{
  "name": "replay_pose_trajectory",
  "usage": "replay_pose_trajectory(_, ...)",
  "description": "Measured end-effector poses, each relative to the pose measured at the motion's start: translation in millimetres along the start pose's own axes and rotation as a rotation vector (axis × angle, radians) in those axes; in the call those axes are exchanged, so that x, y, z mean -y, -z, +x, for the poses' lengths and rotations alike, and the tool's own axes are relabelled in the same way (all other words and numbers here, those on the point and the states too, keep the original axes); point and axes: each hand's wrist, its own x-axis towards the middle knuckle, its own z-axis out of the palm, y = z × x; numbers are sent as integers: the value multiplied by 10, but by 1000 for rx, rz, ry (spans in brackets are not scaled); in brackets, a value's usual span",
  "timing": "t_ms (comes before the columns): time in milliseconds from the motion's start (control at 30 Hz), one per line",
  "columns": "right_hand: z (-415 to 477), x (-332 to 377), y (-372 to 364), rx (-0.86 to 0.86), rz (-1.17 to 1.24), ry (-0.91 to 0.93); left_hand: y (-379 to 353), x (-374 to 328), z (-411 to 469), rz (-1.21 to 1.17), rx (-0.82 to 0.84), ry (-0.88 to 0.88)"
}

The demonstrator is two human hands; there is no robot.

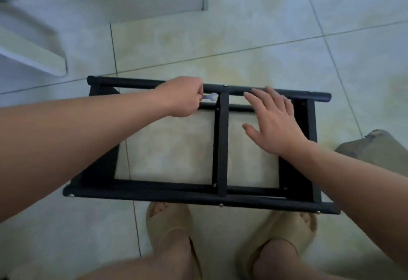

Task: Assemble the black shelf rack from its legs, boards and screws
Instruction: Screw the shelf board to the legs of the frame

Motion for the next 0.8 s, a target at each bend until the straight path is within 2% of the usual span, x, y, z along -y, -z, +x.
replay_pose_trajectory(233, 659, -235, 55, 222, -75, -151, 243, -73, 677, 114, 15, 27)
replay_pose_trajectory(467, 744, -262, 10, 150, -160, -107, 8, 31, 830, 114, 203, 161)
replay_pose_trajectory(633, 622, -159, 228, 89, -199, -49, 206, -15, 611, 55, 119, 192)
replay_pose_trajectory(800, 424, 34, 722, -14, -219, 0, 693, -216, 135, 53, 127, 189)
